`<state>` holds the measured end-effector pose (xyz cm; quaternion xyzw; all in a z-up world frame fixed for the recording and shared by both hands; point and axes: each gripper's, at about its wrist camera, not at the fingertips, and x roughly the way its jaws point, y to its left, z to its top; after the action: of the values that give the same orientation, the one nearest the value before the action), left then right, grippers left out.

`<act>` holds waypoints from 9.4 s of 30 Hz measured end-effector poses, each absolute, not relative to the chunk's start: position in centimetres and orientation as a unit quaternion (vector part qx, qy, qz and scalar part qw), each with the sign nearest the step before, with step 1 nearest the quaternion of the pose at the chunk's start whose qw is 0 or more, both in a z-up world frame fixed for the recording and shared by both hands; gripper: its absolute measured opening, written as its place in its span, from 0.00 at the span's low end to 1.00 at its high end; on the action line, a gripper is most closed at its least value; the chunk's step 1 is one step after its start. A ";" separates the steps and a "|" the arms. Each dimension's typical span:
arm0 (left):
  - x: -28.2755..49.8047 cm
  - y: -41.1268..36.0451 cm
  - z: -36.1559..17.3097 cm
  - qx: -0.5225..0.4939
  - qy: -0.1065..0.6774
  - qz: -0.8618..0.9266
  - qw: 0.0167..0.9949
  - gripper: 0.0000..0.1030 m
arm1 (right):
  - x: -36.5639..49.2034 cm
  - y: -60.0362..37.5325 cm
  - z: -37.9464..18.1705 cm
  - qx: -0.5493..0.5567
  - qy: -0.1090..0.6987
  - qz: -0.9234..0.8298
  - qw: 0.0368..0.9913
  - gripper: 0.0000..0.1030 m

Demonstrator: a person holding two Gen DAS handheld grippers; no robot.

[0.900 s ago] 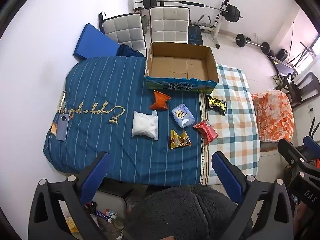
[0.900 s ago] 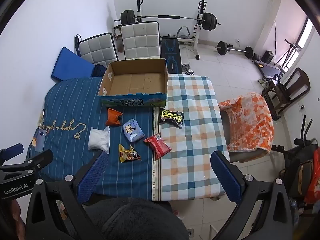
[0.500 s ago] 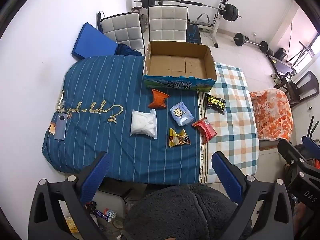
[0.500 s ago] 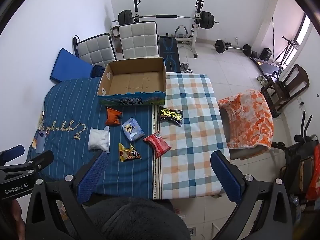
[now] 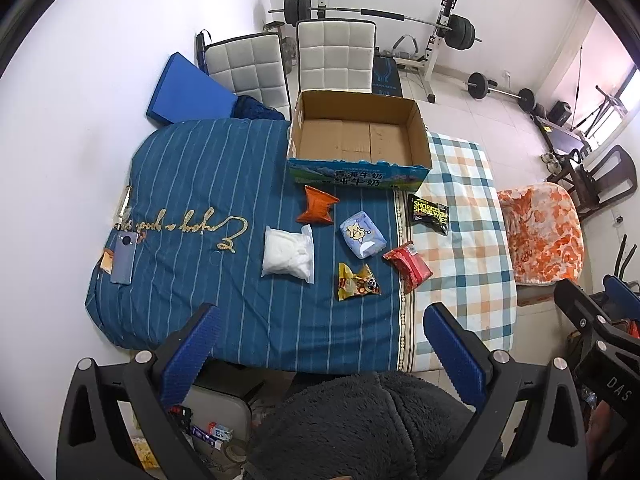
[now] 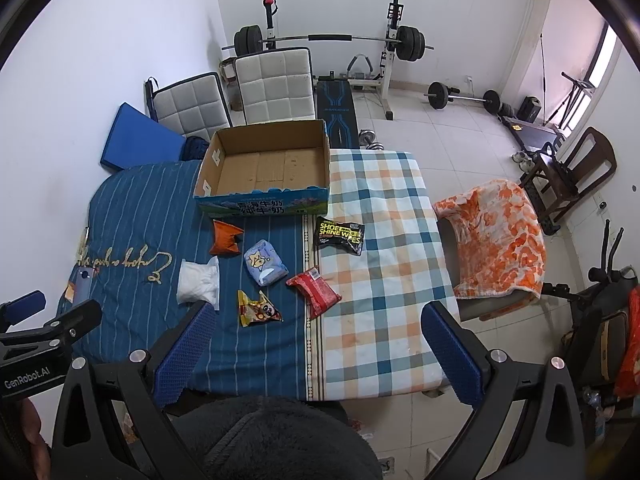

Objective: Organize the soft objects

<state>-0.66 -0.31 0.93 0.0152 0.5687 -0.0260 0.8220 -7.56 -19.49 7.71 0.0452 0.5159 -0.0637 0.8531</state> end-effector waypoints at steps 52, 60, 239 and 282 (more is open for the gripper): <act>-0.1 1.3 1.2 0.008 0.554 -0.017 0.832 1.00 | -6.3 -18.4 8.2 0.037 0.510 -0.053 0.857 1.00; -0.5 1.0 1.0 0.004 0.554 -0.014 0.833 1.00 | -6.2 -18.4 8.0 0.033 0.511 -0.050 0.858 1.00; 48.9 -4.1 -32.8 -0.015 0.713 -0.124 0.690 0.71 | 50.5 -21.0 -36.8 0.100 0.700 0.003 0.707 0.75; 27.7 -1.8 -12.9 0.009 0.509 -0.024 0.860 0.90 | 27.1 -20.4 -16.0 0.030 0.568 -0.010 0.823 0.91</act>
<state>27.67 -1.79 -12.94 0.0092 0.5089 -0.0239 0.8605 27.10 -20.39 -16.02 0.0297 0.5679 -0.0096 0.8225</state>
